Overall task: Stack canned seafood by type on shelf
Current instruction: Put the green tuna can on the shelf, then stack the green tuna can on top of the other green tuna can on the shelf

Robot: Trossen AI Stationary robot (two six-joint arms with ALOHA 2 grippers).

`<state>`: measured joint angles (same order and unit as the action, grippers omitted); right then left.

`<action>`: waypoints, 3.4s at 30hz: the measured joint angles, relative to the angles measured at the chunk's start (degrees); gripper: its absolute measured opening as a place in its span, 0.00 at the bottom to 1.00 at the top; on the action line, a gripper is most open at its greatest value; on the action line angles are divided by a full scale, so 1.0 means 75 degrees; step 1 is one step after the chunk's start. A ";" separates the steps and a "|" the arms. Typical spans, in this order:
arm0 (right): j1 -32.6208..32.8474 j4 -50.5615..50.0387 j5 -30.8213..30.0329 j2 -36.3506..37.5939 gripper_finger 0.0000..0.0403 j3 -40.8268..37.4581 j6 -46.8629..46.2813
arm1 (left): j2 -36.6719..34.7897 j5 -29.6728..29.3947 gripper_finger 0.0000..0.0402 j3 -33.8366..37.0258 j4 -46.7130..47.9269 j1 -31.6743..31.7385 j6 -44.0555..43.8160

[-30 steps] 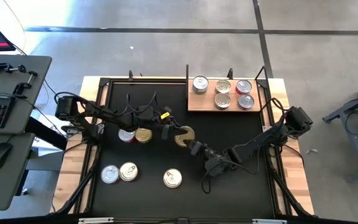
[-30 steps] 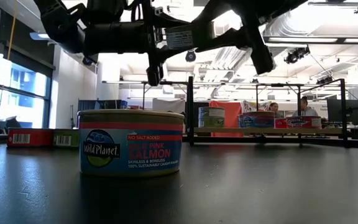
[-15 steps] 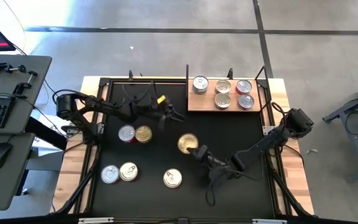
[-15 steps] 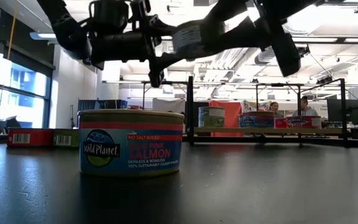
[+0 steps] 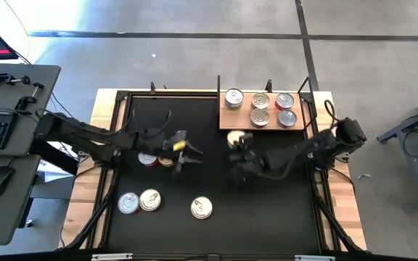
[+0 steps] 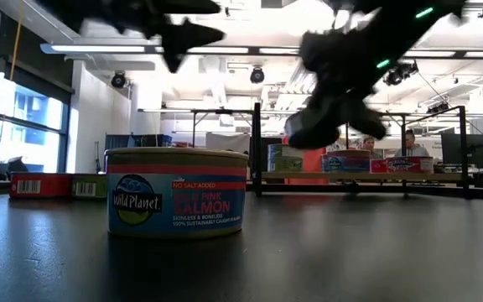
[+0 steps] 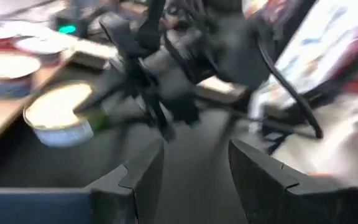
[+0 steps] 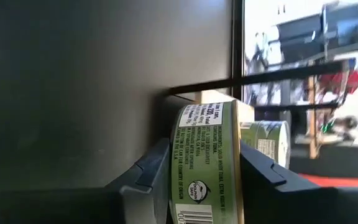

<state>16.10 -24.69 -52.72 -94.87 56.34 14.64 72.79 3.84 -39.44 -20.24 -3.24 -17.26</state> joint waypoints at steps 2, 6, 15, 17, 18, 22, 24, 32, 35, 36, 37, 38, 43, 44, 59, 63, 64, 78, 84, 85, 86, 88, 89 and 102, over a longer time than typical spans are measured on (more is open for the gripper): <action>-0.0586 0.0502 0.0133 -0.0121 0.29 0.0000 0.0362 | -0.0413 -0.1209 0.41 0.0000 0.0857 -0.0703 0.0045; -0.1676 0.1100 0.0302 -0.0313 0.29 0.0000 0.0914 | -0.1032 -0.3094 0.40 0.0000 0.2326 -0.2086 -0.0290; -0.3115 0.2071 0.1483 -0.0688 0.29 0.0000 0.1092 | -0.1264 -0.6420 0.40 0.0003 0.3385 -0.4276 -0.1163; -0.3249 0.2178 0.1868 -0.0680 0.29 0.0022 0.1112 | -0.1247 -0.6681 0.40 0.0006 0.3411 -0.4522 -0.1240; -0.3288 0.2234 0.2009 -0.0673 0.31 0.0028 0.1112 | -0.1250 -0.6744 0.40 0.0006 0.3413 -0.4617 -0.1293; -0.3300 0.2095 0.2180 -0.0707 0.48 0.0057 0.1223 | -0.1250 -0.6817 0.40 0.0006 0.3432 -0.4915 -0.1413; -0.3249 0.2007 0.2132 -0.0722 0.56 0.0153 0.1456 | -0.1253 -0.6823 0.40 0.0006 0.3520 -0.5014 -0.1436; -0.2797 0.0654 0.1725 -0.0703 0.63 0.1093 0.0694 | -0.1250 -0.7287 0.40 0.0006 0.4992 -0.5117 -0.2743; -0.2399 -0.0301 0.1476 -0.0661 0.63 0.1459 -0.0092 | -0.1250 -0.7298 0.40 0.0006 0.5747 -0.5115 -0.3449; -0.2246 -0.0485 0.1471 -0.0606 0.63 0.1511 -0.0354 | -0.1250 -0.7293 0.40 0.0006 0.6025 -0.5127 -0.3709; -0.2069 -0.0627 0.1469 -0.0528 0.63 0.1521 -0.0623 | -0.1250 -0.7263 0.40 0.0006 0.6315 -0.5142 -0.3983; -0.1867 -0.0770 0.1474 -0.0428 0.63 0.1515 -0.0917 | -0.1244 -0.7216 0.40 0.0006 0.6597 -0.5152 -0.4281; -0.0734 -0.1087 0.1494 0.0079 0.63 0.0945 -0.2696 | -0.1036 -0.7161 0.40 0.0006 0.7659 -0.5172 -0.5688; -0.0462 -0.1060 0.1495 0.0176 0.63 0.0816 -0.3117 | -0.0948 -0.7159 0.40 0.0006 0.7741 -0.5146 -0.5799; 0.2358 0.3499 -0.0125 0.0306 0.64 -0.0742 -0.4478 | 0.1050 -0.5286 0.40 0.0552 0.7250 -0.1540 -0.5904; 0.2433 0.3485 -0.0318 0.0306 0.64 -0.0743 -0.4434 | 0.1622 -0.4908 0.40 0.0525 0.5487 -0.0766 -0.4419; 0.2427 0.3479 -0.0318 0.0306 0.64 -0.0743 -0.4433 | 0.1772 -0.4748 0.40 0.0527 0.4828 -0.0647 -0.3975; 0.2354 0.3465 -0.0309 0.0306 0.64 -0.0743 -0.4587 | 0.1888 -0.2400 0.40 -0.0379 0.1911 -0.1441 0.0492; 0.2301 0.2922 0.1454 0.0306 0.64 -0.0743 -0.4779 | 0.2346 -0.2312 0.40 -0.0399 0.1144 -0.1743 0.1790; 0.2302 0.2662 0.1808 0.0306 0.64 -0.0743 -0.4951 | 0.2491 -0.2200 0.40 -0.0401 0.0796 -0.1718 0.1928; 0.2303 0.2337 0.2095 0.0306 0.64 -0.0743 -0.5255 | 0.2653 -0.2055 0.40 -0.0421 0.0484 -0.1672 0.2060; 0.2282 0.1580 0.2337 0.0306 0.64 -0.0743 -0.6096 | 0.3078 -0.1819 0.40 -0.0607 0.0264 -0.1568 0.2470; 0.2253 0.1192 0.2327 0.0306 0.64 -0.0743 -0.6601 | 0.3308 -0.1750 0.40 -0.0784 0.0276 -0.1523 0.2734; 0.2482 0.1429 0.1721 0.0120 0.64 -0.0752 -0.7002 | 0.5773 -0.1789 0.38 -0.4137 0.3568 -0.1454 0.5477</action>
<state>34.72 -13.97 -39.82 -93.97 50.70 -37.87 116.09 -9.57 -70.47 6.52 -14.15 23.82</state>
